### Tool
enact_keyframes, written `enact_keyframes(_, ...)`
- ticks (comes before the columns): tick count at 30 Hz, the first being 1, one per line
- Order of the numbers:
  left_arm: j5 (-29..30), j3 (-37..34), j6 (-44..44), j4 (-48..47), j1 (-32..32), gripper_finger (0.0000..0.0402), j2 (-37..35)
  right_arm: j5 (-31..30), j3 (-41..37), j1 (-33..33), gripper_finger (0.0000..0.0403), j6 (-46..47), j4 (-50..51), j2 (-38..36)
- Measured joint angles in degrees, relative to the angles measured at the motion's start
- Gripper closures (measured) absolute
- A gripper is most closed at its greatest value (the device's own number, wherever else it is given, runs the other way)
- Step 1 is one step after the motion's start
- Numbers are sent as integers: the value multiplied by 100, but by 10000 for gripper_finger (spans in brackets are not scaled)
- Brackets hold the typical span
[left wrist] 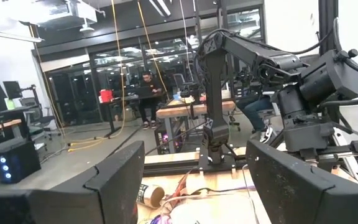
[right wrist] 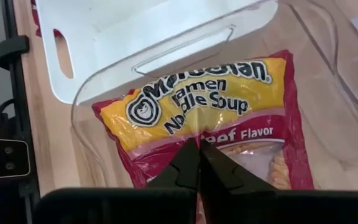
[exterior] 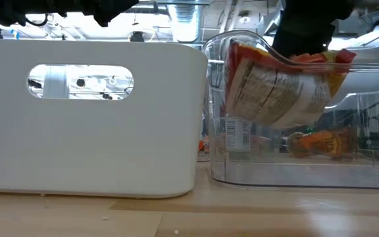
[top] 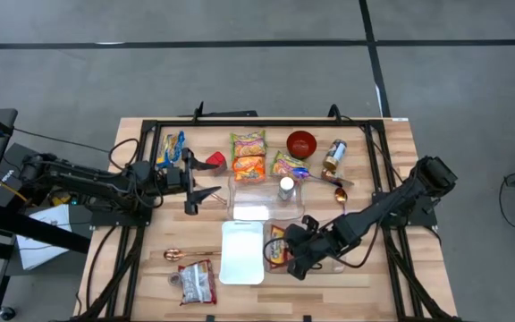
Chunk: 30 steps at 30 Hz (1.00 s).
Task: Pick & Place Food Item
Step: Put the right red noodle pack into the bottom transparent bin, then put the orange spice pack into the top transparent bin
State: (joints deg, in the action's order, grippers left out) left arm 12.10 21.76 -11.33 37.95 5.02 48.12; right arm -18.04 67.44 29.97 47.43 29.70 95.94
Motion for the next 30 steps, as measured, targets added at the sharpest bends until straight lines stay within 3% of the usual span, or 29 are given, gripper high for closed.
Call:
enact_keyframes(11, 0, 0, -2, 0, -2, 128, 0, 50, 0, -47, 391, -461, -154, -7)
enact_keyframes(23, 0, 0, -2, 0, -2, 128, 0, -167, -2, -47, 219, -581, -96, -63)
enact_keyframes(30, 0, 0, -2, -29, -2, 128, -2, -1041, -2, 165, 183, -107, 1004, -864)
